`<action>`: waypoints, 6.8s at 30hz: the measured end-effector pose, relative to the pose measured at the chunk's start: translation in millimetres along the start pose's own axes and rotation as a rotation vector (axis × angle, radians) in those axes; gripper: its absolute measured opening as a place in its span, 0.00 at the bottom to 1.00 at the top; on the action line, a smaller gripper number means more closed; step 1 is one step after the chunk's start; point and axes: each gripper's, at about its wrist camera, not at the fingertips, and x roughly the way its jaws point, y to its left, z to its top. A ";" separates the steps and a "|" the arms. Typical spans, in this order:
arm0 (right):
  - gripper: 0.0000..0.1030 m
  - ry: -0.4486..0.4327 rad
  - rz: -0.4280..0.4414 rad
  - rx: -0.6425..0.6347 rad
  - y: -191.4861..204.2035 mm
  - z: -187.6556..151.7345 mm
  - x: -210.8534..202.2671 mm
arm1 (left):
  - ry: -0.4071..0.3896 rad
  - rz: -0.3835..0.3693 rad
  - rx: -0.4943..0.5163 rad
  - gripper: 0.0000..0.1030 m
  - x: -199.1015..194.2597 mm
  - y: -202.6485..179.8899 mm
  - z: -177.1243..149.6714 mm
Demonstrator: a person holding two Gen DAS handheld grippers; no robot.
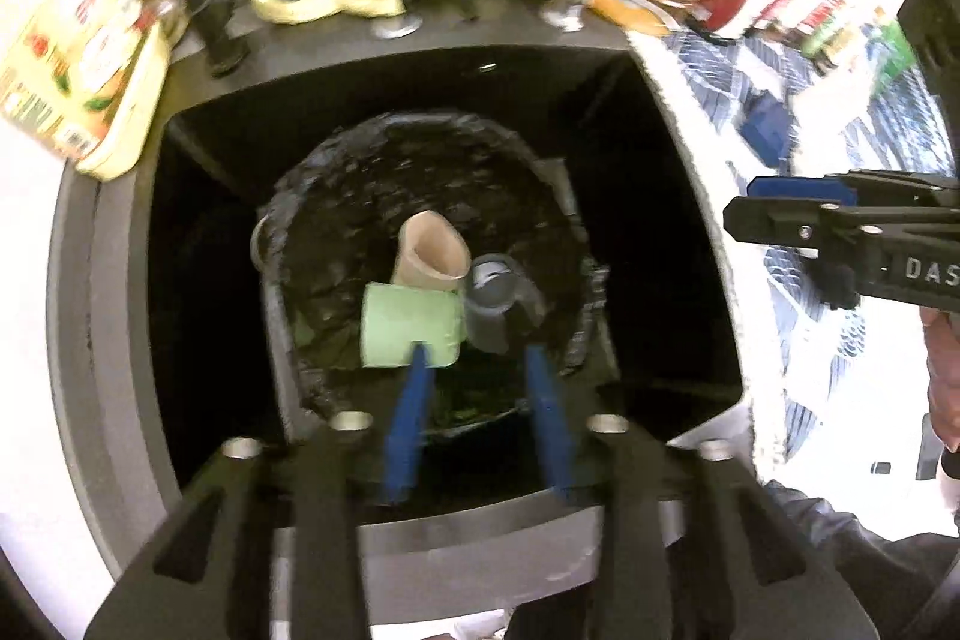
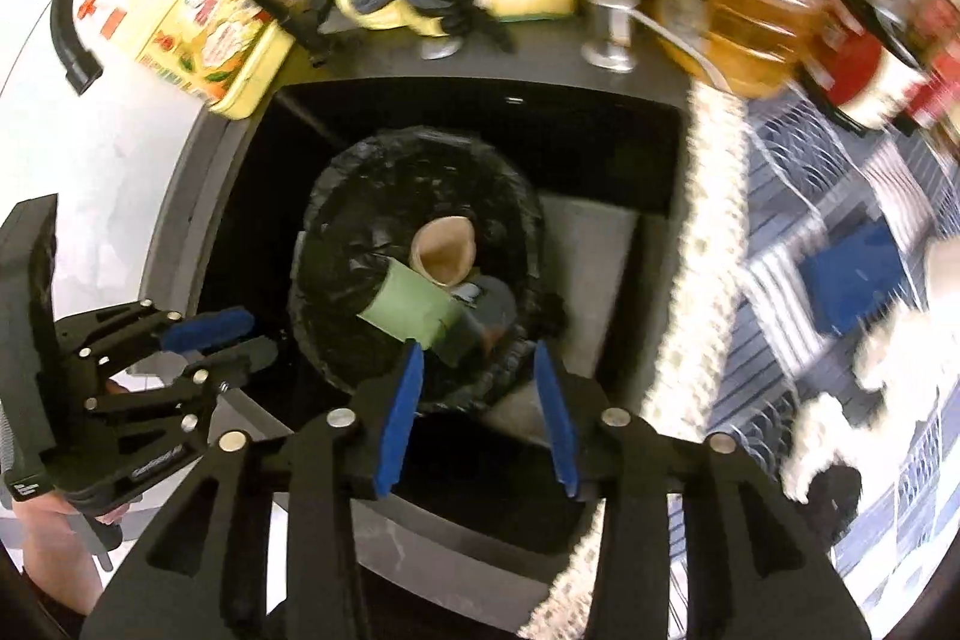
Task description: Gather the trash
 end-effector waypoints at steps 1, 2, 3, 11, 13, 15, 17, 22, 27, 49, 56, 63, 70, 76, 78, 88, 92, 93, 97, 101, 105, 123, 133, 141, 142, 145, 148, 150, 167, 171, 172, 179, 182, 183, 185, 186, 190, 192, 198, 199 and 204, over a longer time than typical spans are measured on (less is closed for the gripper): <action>0.45 -0.002 -0.005 0.022 -7.6 -5.0 -4.6 | -0.003 -0.010 0.009 0.45 -0.1 -4.9 1.1; 0.47 -0.005 -0.011 0.036 -13.2 -8.4 -8.2 | -0.003 -0.021 0.025 0.45 0.3 -12.6 3.3; 0.47 -0.010 -0.025 0.058 -22.6 -14.9 -15.5 | -0.004 -0.025 0.039 0.45 0.7 -18.0 4.5; 0.65 -0.072 -0.086 0.173 -78.0 -54.0 -67.4 | -0.020 -0.092 0.156 0.56 3.7 -80.5 19.2; 0.65 -0.075 -0.103 0.195 -93.2 -63.7 -77.3 | -0.026 -0.102 0.179 0.56 4.6 -96.6 23.1; 0.65 -0.077 -0.114 0.211 -106.6 -73.7 -85.9 | -0.028 -0.107 0.193 0.58 6.2 -110.1 26.7; 0.65 -0.081 -0.136 0.231 -126.5 -85.0 -97.9 | -0.032 -0.111 0.205 0.60 8.5 -125.9 30.6; 0.65 -0.098 -0.180 0.272 -178.9 -113.7 -126.8 | -0.035 -0.115 0.216 0.60 13.4 -169.4 37.3; 0.65 -0.105 -0.217 0.296 -234.4 -140.5 -153.5 | -0.037 -0.104 0.212 0.60 19.3 -215.0 42.5; 0.65 0.003 -0.285 0.006 -363.2 -220.1 -186.0 | -0.035 -0.002 0.078 0.60 30.3 -363.4 0.0; 0.65 0.051 -0.273 -0.044 -375.2 -226.1 -166.7 | -0.024 0.037 0.038 0.60 26.2 -370.1 -14.9; 0.57 0.094 -0.280 -0.068 -385.1 -224.7 -148.8 | -0.014 0.055 0.014 0.60 24.4 -370.1 -25.4; 0.34 0.121 -0.278 -0.086 -387.3 -216.4 -136.7 | 0.006 0.061 -0.004 0.60 31.5 -369.1 -27.9; 0.15 0.140 -0.279 -0.108 -386.1 -210.7 -130.8 | 0.018 0.061 -0.010 0.60 37.7 -365.8 -25.5; 0.11 0.139 -0.273 -0.109 -385.3 -209.1 -130.0 | 0.018 0.061 -0.013 0.60 38.9 -364.1 -24.0; 0.01 0.115 -0.237 -0.083 -381.3 -201.5 -139.2 | 0.028 0.066 -0.011 0.60 46.7 -352.5 -11.4; 0.01 0.095 -0.221 -0.065 -381.3 -193.7 -146.5 | 0.028 0.066 -0.015 0.75 50.1 -346.3 -3.4; 0.01 0.092 -0.216 -0.060 -380.5 -192.8 -147.6 | 0.027 0.062 -0.014 0.75 51.1 -345.3 -0.7; 0.01 0.073 -0.203 -0.044 -377.7 -191.4 -153.5 | 0.035 0.053 -0.007 0.75 59.3 -344.3 10.3; 0.01 0.061 -0.191 -0.034 -376.1 -189.3 -157.3 | 0.056 0.051 -0.012 0.75 76.4 -342.4 24.7; 0.01 0.055 -0.182 -0.027 -376.6 -187.3 -158.2 | 0.065 0.047 -0.029 0.75 89.7 -339.6 35.3; 0.01 0.024 -0.110 -0.048 -371.2 -176.0 -160.8 | 0.093 0.069 -0.109 0.46 107.9 -326.9 41.9; 0.01 0.005 -0.095 -0.098 -335.7 -158.2 -154.4 | 0.053 0.026 -0.101 0.45 82.0 -318.9 29.2; 0.01 0.004 -0.090 -0.109 -274.7 -137.0 -134.9 | 0.004 -0.020 -0.063 0.45 46.5 -281.7 19.9; 0.01 0.005 -0.089 -0.114 -267.1 -134.7 -132.3 | 0.000 -0.024 -0.062 0.45 42.8 -275.4 18.7; 0.01 0.010 -0.084 -0.125 -237.8 -123.3 -121.7 | -0.013 -0.030 -0.060 0.45 31.8 -251.1 13.0; 0.01 0.008 -0.076 -0.141 -207.2 -110.5 -113.3 | -0.022 -0.033 -0.076 0.45 24.2 -224.6 8.5; 0.01 0.004 -0.069 -0.159 -183.7 -99.3 -106.6 | -0.034 -0.034 -0.086 0.45 15.6 -203.5 5.0; 0.01 0.085 -0.018 -0.245 -28.4 -17.1 -5.0 | -0.035 -0.013 -0.199 0.45 -3.0 -39.4 -16.3; 0.01 0.117 -0.021 -0.257 -5.0 0.9 18.1 | -0.017 -0.021 -0.223 0.45 3.4 -9.6 -17.2; 0.01 0.126 -0.023 -0.257 0.1 6.5 24.6 | -0.014 -0.022 -0.225 0.45 4.4 -4.9 -17.2; 0.01 0.166 -0.048 -0.266 21.3 38.5 56.4 | -0.008 -0.041 -0.242 0.46 17.7 25.7 -4.4; 0.01 0.177 -0.052 -0.267 28.5 50.2 64.5 | -0.002 -0.047 -0.248 0.47 23.2 35.0 1.1; 0.01 0.180 -0.052 -0.268 30.3 52.5 66.6 | 0.000 -0.044 -0.248 0.47 24.9 37.6 3.1; 0.01 0.186 -0.052 -0.266 32.9 56.7 70.5 | 0.006 -0.033 -0.259 0.48 29.0 44.3 6.5; 0.02 0.189 -0.052 -0.264 32.4 58.3 71.5 | 0.008 -0.034 -0.263 0.48 30.4 46.6 7.4; 0.08 0.204 -0.038 -0.246 29.9 65.1 79.2 | 0.014 -0.038 -0.280 0.48 35.9 54.0 12.4; 0.09 0.206 -0.040 -0.242 29.2 67.4 81.2 | 0.015 -0.039 -0.283 0.53 37.2 56.1 14.3; 0.12 0.211 -0.032 -0.233 23.4 65.9 80.5 | 0.022 -0.034 -0.279 0.53 40.1 55.9 17.8; 0.13 0.210 -0.032 -0.228 21.6 64.5 78.8 | 0.022 -0.035 -0.278 0.53 40.1 54.9 17.9; 0.18 0.187 -0.030 -0.205 12.8 57.6 64.5 | 0.011 -0.033 -0.267 0.53 35.5 48.0 16.5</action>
